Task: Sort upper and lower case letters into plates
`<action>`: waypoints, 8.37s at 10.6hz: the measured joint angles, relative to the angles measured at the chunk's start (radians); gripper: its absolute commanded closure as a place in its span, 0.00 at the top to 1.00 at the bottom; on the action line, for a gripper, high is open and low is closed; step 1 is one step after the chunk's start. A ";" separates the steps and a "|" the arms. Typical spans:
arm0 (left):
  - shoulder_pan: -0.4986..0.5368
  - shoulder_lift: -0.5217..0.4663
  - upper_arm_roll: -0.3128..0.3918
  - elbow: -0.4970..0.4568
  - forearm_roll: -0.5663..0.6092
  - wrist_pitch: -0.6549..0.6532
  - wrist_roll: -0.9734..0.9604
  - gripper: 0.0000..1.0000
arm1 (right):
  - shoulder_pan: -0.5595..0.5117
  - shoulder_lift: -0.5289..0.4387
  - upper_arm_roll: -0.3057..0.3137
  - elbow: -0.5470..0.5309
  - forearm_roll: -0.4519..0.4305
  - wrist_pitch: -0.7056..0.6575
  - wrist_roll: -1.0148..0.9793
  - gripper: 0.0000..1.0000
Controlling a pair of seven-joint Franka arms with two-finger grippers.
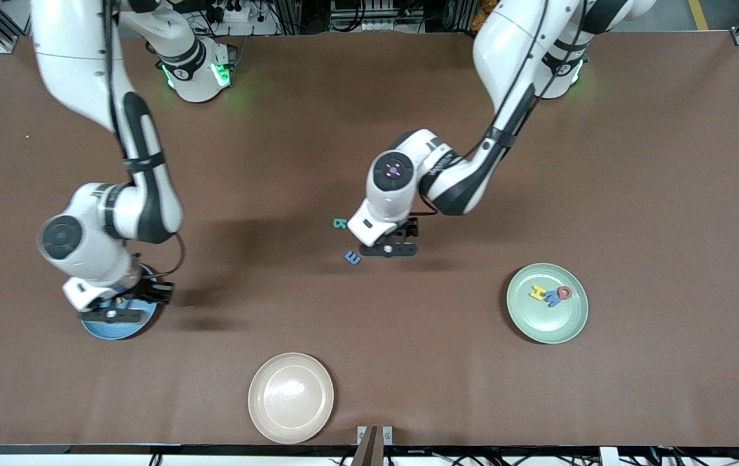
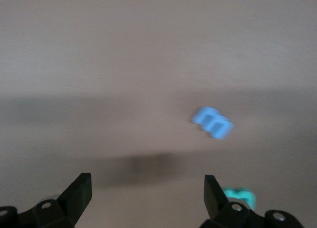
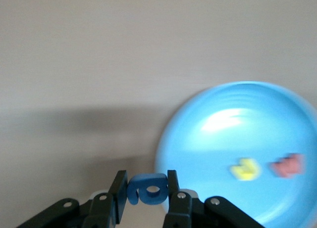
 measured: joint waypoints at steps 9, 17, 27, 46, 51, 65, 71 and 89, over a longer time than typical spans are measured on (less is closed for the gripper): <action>-0.185 0.136 0.062 0.075 -0.003 0.064 -0.104 0.87 | -0.084 0.030 0.064 0.038 0.001 0.010 -0.053 1.00; -0.231 0.148 0.123 0.092 -0.052 0.062 -0.105 0.67 | -0.023 0.050 0.159 0.059 0.001 0.006 -0.053 1.00; -0.232 0.137 0.171 0.123 -0.056 0.048 -0.105 0.00 | 0.033 0.053 0.160 0.060 0.001 0.006 -0.036 1.00; 0.375 -0.226 0.317 -0.086 -0.056 -0.102 0.453 1.00 | 0.439 0.230 0.290 0.241 0.002 0.007 -0.001 1.00; 0.375 -0.444 0.337 -0.077 -0.056 -0.254 0.480 1.00 | 0.441 0.233 0.287 0.260 0.001 0.008 0.001 0.00; 0.590 -0.726 0.105 -0.080 -0.056 -0.611 0.576 1.00 | 0.322 0.160 -0.201 0.213 0.003 -0.128 0.149 0.00; 0.701 -0.767 -0.002 -0.081 -0.056 -0.685 0.643 1.00 | 0.104 0.171 -0.198 0.160 0.003 -0.107 0.148 1.00; 0.715 -0.802 -0.015 -0.094 -0.056 -0.738 0.671 1.00 | -0.271 -0.493 0.302 0.237 -0.271 -0.763 0.107 1.00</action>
